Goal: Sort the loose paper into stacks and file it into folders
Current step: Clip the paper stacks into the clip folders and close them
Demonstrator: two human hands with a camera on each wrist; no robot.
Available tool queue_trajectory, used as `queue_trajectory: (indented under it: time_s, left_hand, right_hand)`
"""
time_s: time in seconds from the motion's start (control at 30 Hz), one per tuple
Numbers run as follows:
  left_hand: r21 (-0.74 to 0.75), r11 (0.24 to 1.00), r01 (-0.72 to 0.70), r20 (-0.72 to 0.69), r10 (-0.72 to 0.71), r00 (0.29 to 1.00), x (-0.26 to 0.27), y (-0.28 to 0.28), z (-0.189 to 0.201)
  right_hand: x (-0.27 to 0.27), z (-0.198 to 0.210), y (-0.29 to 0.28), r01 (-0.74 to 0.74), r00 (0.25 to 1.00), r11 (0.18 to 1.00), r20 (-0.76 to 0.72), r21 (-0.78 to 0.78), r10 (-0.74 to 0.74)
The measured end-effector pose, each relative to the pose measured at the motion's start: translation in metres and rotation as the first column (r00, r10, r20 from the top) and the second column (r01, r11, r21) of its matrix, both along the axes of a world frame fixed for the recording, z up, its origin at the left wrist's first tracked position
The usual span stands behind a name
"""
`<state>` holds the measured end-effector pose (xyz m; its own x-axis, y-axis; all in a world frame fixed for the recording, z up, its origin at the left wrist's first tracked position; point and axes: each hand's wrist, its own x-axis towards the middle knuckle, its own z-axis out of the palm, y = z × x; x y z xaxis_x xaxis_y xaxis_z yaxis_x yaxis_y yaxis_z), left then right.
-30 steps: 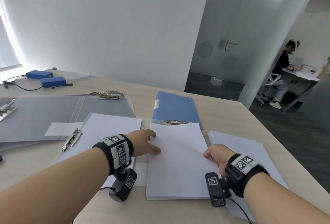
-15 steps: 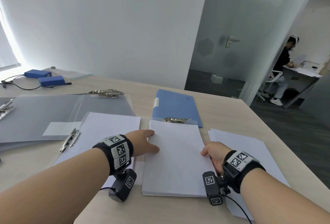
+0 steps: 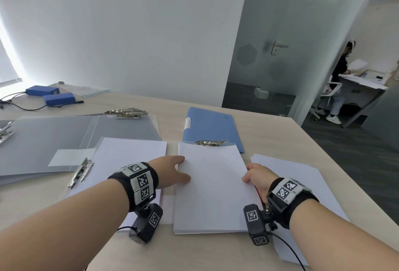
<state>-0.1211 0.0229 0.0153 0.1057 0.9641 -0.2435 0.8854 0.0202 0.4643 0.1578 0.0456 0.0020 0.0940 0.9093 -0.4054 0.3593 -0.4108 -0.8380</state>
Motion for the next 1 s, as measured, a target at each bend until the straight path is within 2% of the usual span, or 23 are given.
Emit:
queue_trajectory:
  time_s: [0.17,0.3,0.5,0.63,0.7,0.8,0.87,1.0]
  left_hand:
    - [0.029,0.999,-0.014,0.069,0.012,0.998,-0.006,0.003,-0.001]
    - [0.023,0.999,-0.027,0.070,0.026,0.997,-0.006,0.006,0.001]
    - [-0.022,1.000,-0.018,-0.030,0.017,0.999,0.003,0.007,0.001]
    - [-0.053,0.998,-0.015,-0.047,0.013,0.999,0.004,0.005,-0.002]
    - [-0.062,0.998,-0.019,-0.037,0.017,0.999,0.002,0.004,-0.002]
    - [-0.054,0.999,-0.005,-0.045,0.002,0.999,0.000,-0.001,0.000]
    - [-0.038,0.998,0.041,-0.082,-0.044,0.996,0.002,-0.007,0.002]
    - [-0.042,0.980,0.193,-0.151,-0.197,0.969,0.009,-0.022,0.002]
  right_hand:
    - [0.004,-0.007,0.002,0.111,0.989,0.994,-0.100,0.023,-0.108]
    - [0.003,-0.007,0.003,0.129,0.983,0.991,-0.134,0.023,-0.125]
    - [0.000,-0.006,0.012,0.040,0.999,0.999,0.005,0.026,-0.040]
    - [0.014,-0.027,0.035,-0.005,0.998,0.999,0.056,0.036,0.003]
    - [0.008,-0.013,0.026,-0.018,0.996,1.000,0.087,0.026,0.015]
    - [0.000,0.001,0.013,0.035,0.999,0.999,0.036,0.004,-0.035]
    - [-0.002,0.004,0.011,0.045,0.998,0.999,0.034,0.003,-0.045]
    - [-0.003,0.006,0.007,-0.018,0.983,0.999,0.183,0.031,0.012]
